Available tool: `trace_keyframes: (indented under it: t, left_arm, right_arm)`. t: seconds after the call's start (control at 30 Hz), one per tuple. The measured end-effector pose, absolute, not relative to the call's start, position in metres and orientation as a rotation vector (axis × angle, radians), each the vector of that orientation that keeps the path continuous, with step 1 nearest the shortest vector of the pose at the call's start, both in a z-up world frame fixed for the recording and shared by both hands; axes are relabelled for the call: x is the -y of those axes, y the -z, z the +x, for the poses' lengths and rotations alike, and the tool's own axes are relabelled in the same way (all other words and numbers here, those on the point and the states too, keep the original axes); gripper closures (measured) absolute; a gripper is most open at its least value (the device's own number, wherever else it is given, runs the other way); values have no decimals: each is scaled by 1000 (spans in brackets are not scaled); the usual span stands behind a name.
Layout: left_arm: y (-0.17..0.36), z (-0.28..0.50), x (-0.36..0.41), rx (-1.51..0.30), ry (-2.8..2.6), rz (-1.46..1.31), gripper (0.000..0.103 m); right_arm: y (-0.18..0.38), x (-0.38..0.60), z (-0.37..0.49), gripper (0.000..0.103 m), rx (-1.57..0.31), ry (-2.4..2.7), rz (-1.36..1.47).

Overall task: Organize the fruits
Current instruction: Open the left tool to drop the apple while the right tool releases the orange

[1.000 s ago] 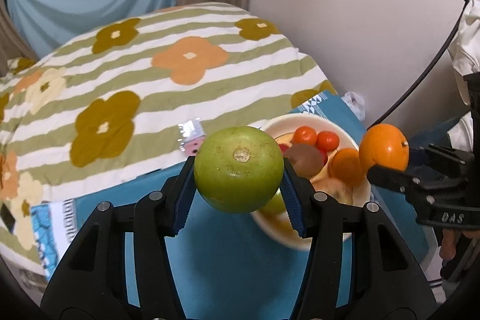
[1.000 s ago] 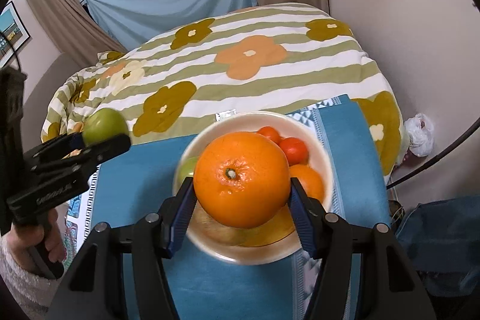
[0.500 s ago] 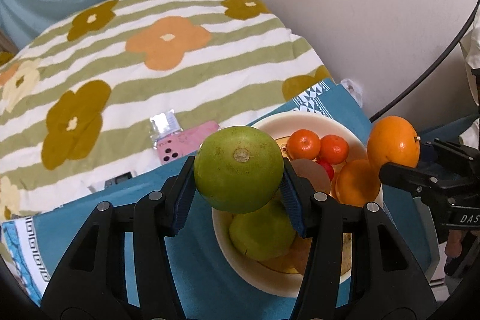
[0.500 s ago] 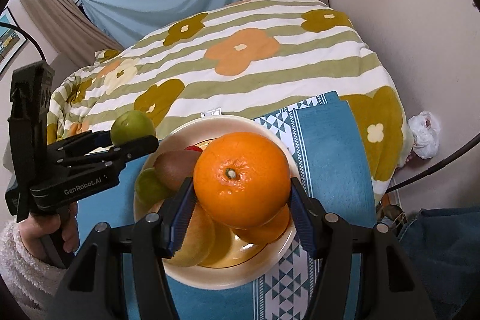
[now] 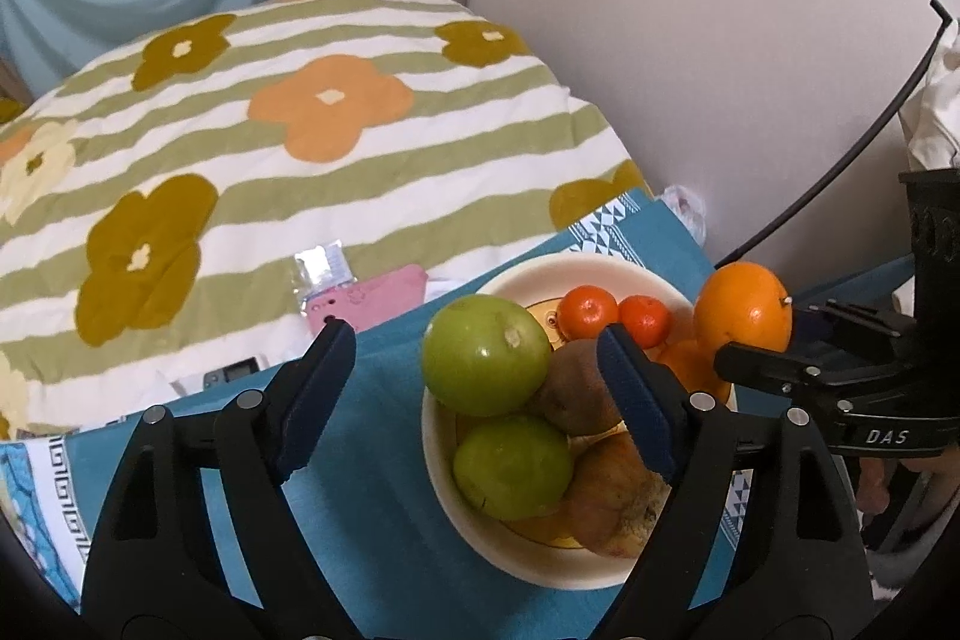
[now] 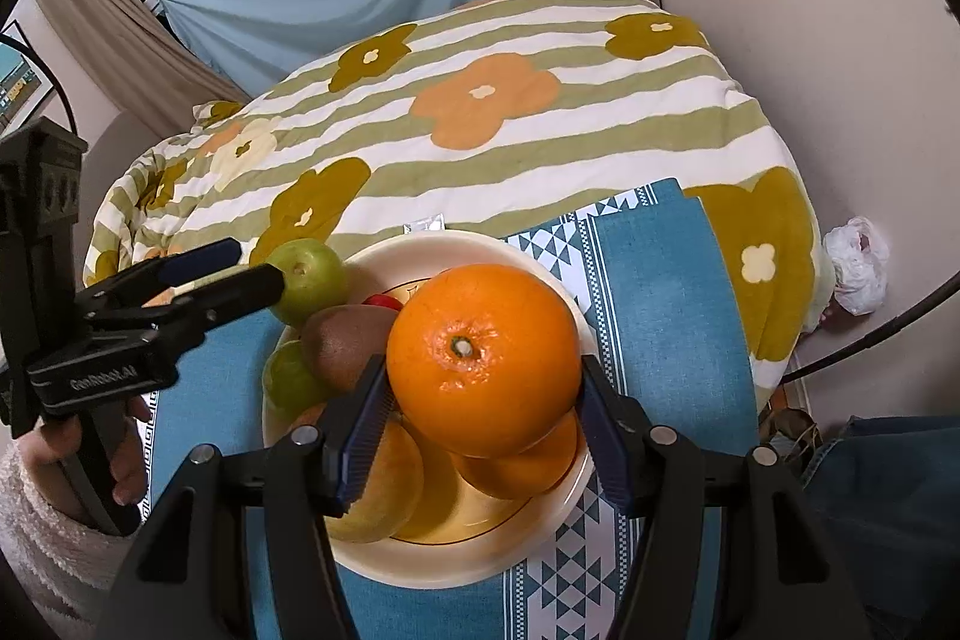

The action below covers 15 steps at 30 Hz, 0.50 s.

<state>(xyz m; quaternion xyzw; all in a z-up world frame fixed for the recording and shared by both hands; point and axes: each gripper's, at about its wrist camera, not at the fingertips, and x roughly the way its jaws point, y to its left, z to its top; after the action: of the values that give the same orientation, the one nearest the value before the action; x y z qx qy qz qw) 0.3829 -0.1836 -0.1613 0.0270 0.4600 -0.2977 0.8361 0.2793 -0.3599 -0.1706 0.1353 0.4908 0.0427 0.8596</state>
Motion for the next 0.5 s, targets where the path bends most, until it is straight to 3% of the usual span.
trace_keyframes:
  t: [0.5]
  left_arm:
    - [163,353,148,-1013,523,39,14]
  right_arm:
    - [183,343,277,46,-1037,-171,218]
